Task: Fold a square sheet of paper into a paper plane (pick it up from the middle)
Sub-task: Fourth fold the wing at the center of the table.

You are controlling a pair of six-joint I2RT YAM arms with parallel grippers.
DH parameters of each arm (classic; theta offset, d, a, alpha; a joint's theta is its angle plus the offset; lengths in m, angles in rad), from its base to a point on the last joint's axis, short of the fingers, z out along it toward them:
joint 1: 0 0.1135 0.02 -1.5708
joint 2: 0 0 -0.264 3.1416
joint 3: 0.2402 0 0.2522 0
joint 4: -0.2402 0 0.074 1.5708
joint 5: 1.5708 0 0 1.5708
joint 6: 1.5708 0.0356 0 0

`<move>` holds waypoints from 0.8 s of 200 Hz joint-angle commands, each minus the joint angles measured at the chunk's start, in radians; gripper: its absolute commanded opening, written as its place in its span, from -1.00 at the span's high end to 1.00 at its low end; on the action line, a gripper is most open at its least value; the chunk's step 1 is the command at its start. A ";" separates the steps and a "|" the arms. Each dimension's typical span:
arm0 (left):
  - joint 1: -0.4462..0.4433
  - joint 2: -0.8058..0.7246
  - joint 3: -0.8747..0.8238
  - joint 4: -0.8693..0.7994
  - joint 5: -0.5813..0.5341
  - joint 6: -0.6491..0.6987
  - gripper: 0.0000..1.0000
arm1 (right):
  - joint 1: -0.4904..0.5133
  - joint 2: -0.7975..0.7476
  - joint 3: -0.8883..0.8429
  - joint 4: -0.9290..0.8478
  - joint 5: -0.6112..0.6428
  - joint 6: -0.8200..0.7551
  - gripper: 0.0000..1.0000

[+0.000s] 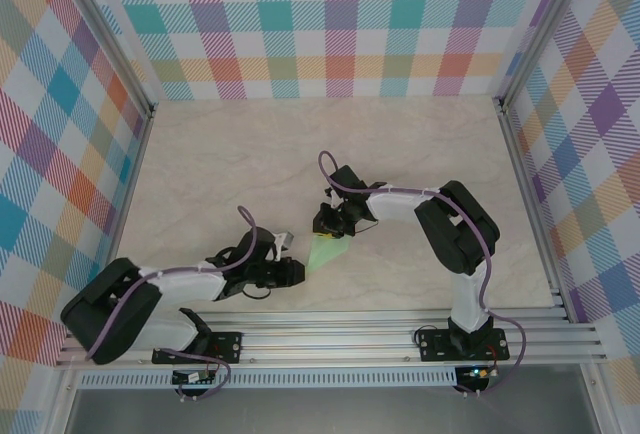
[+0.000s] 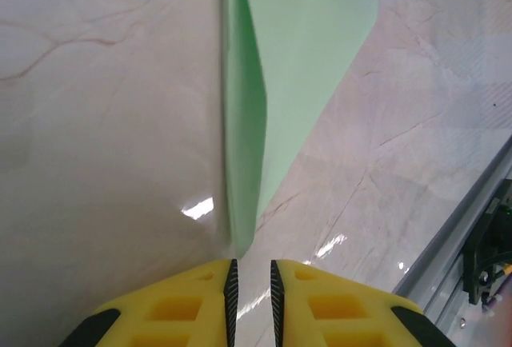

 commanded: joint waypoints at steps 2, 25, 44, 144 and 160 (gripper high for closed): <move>0.011 -0.145 0.025 -0.198 -0.105 0.004 0.58 | 0.001 0.023 -0.022 -0.024 0.029 -0.014 0.62; 0.023 -0.173 0.067 -0.176 -0.099 0.002 0.57 | 0.002 0.018 -0.027 -0.019 0.029 -0.009 0.61; 0.024 -0.108 0.111 -0.130 -0.086 0.011 0.57 | 0.003 0.014 -0.030 -0.020 0.027 -0.011 0.61; 0.025 0.248 0.223 0.115 -0.037 0.035 0.59 | 0.002 -0.006 -0.053 0.003 0.021 0.003 0.61; 0.025 0.284 0.227 0.106 -0.032 0.034 0.63 | 0.002 -0.009 -0.055 0.003 0.021 0.003 0.61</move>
